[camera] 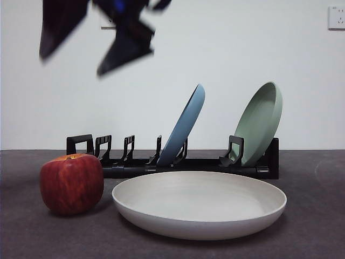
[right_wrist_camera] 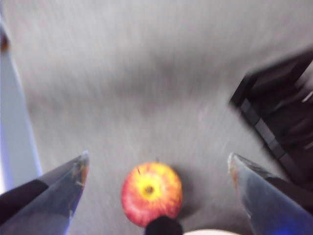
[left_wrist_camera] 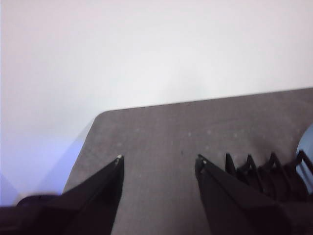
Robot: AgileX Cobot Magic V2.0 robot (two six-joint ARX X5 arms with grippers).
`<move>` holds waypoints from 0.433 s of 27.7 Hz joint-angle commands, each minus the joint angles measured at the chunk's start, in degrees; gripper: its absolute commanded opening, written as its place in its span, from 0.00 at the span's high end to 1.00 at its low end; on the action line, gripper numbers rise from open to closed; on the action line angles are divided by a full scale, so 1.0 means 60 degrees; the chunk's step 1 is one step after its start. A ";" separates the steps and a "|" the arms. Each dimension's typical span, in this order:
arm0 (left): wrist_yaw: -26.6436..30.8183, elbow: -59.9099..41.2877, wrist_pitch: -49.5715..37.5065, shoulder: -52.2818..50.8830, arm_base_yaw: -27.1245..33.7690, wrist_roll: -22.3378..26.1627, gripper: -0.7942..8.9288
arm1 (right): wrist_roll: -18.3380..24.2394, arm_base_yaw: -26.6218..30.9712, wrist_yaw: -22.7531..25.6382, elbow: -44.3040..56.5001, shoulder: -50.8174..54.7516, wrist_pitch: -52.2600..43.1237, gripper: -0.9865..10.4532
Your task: Take the yellow plate from the plate rack,put the plate on the table,take the apple from the table,put the apple in the plate
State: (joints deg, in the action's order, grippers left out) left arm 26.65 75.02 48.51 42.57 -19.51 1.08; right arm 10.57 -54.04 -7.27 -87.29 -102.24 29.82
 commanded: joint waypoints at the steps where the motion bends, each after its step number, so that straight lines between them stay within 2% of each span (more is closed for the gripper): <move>1: 0.0025 -0.0051 0.0310 0.0040 0.0036 0.0066 0.66 | 0.0095 -0.0022 0.0025 -0.0018 -0.0823 0.0047 0.49; 6: 0.0015 -0.0051 0.0583 0.0040 0.0036 -0.0011 0.66 | 0.0087 -0.0087 -0.0051 -0.0018 -0.2164 0.0109 0.50; 12: 0.0015 -0.0051 0.0685 0.0040 0.0036 -0.0011 0.66 | 0.0080 -0.0211 -0.0047 -0.0018 -0.2900 0.0062 0.52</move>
State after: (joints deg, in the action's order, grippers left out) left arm 26.61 75.02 52.77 43.00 -19.49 1.04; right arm 10.57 -55.16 -7.46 -87.29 -119.00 30.41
